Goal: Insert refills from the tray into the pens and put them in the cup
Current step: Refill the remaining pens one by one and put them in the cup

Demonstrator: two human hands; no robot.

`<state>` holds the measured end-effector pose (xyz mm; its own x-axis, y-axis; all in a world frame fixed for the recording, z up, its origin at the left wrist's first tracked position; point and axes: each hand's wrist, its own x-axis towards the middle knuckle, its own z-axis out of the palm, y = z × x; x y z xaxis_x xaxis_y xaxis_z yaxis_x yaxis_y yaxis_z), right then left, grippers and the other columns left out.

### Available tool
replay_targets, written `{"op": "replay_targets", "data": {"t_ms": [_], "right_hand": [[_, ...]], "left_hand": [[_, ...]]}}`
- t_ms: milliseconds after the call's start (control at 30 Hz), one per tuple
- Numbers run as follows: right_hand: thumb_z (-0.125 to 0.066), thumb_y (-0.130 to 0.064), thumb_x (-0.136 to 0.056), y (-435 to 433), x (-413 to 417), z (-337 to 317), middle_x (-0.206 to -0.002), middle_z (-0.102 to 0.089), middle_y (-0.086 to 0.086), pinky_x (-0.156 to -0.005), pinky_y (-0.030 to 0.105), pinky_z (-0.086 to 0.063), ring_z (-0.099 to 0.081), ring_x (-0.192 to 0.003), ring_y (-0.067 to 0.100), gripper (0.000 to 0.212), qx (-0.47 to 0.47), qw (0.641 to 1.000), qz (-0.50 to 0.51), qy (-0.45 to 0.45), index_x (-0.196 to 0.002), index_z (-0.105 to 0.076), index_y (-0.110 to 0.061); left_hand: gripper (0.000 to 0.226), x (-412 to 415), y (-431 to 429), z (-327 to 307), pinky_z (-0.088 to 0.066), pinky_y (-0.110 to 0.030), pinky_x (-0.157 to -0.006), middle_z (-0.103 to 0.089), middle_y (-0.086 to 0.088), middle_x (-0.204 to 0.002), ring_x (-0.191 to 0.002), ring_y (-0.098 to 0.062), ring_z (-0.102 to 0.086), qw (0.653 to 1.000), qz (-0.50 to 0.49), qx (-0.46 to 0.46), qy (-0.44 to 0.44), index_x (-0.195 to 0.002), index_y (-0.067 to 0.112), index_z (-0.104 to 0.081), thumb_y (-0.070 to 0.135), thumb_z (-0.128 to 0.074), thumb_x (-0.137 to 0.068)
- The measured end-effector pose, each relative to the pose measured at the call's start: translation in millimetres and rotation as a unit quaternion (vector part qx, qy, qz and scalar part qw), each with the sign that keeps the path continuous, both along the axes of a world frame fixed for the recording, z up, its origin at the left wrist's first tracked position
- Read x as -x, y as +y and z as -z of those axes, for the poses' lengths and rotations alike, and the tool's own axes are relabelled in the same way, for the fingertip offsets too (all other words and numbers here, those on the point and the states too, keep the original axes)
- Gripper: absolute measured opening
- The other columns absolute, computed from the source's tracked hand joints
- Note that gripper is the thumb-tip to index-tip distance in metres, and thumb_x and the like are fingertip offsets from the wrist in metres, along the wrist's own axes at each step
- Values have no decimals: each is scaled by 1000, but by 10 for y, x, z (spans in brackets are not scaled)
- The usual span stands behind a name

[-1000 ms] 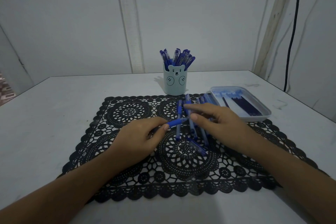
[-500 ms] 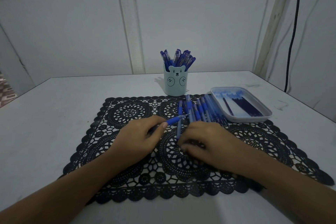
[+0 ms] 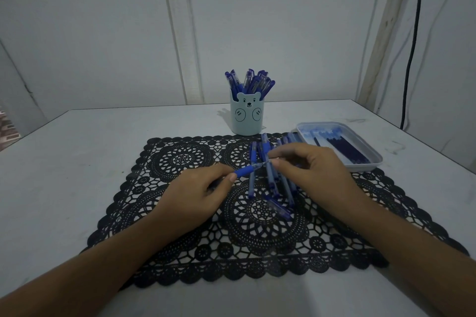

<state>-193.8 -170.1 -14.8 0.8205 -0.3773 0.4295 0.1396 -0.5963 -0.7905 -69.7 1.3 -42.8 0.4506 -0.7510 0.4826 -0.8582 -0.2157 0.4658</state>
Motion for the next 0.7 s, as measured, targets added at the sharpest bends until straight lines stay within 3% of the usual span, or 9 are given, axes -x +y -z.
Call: {"op": "replay_targets", "data": {"t_ms": [133, 233, 333, 400, 533, 600, 700], "right_hand": [[-63, -18, -84, 46, 0, 10, -80, -67, -3, -63, 9, -45, -55, -69, 1, 20, 20, 999, -21, 14, -80, -63, -38], [-59, -27, -86, 57, 11, 10, -67, -61, -1, -54, 14, -41, -48, -56, 3, 15, 42, 998, -31, 46, -75, -62, -36], [-42, -44, -88, 71, 18, 28, -51, -49, -5, -47, 16, -34, -42, -45, 5, 37, 89, 992, -23, 83, -64, -60, -24], [-33, -52, -86, 79, 27, 21, -52, -48, -5, -49, 17, -35, -42, -46, 5, 49, 86, 993, -20, 83, -66, -59, -15], [-54, -29, -88, 30, 45, -3, -68, -53, -8, -55, 11, -39, -47, -58, -2, 6, 86, 991, -58, 81, -84, -54, -25], [-54, -28, -89, 19, 44, 5, -65, -55, -7, -52, 14, -40, -48, -56, 0, 11, 107, 988, -53, 97, -77, -54, -28], [-42, -38, -92, 40, 46, 4, -55, -54, -5, -60, 32, -47, -47, -50, 4, 30, 112, 987, -42, 109, -66, -53, -27]], "left_hand": [[34, 26, -4, -11, -34, -21, -45, -53, 9, -57, -52, -9, -49, 1000, 15, 3, -17, -94, 30, -62, 49, -34, -85], [36, 32, 9, -8, -36, -20, -48, -54, 12, -59, -56, -6, -49, 999, 15, -11, -38, -97, 29, -62, 48, -34, -86], [37, 32, 15, 6, -37, -13, -54, -57, 18, -68, -63, 3, -51, 997, 10, -29, -69, -103, 31, -62, 49, -33, -87], [37, 38, 10, 6, -38, -12, -55, -59, 19, -72, -66, 3, -52, 997, 12, -38, -66, -105, 33, -60, 50, -33, -87], [39, 35, 13, -5, -37, -15, -51, -55, 18, -65, -63, -1, -51, 998, 8, -26, -57, -103, 31, -62, 50, -32, -87], [41, 33, 10, -4, -35, -12, -52, -54, 22, -65, -64, 1, -51, 997, 4, -32, -67, -103, 31, -63, 51, -31, -86], [41, 38, -6, -1, -34, -10, -54, -54, 24, -68, -65, 5, -50, 996, 10, -42, -72, -103, 33, -62, 52, -30, -86]]}}
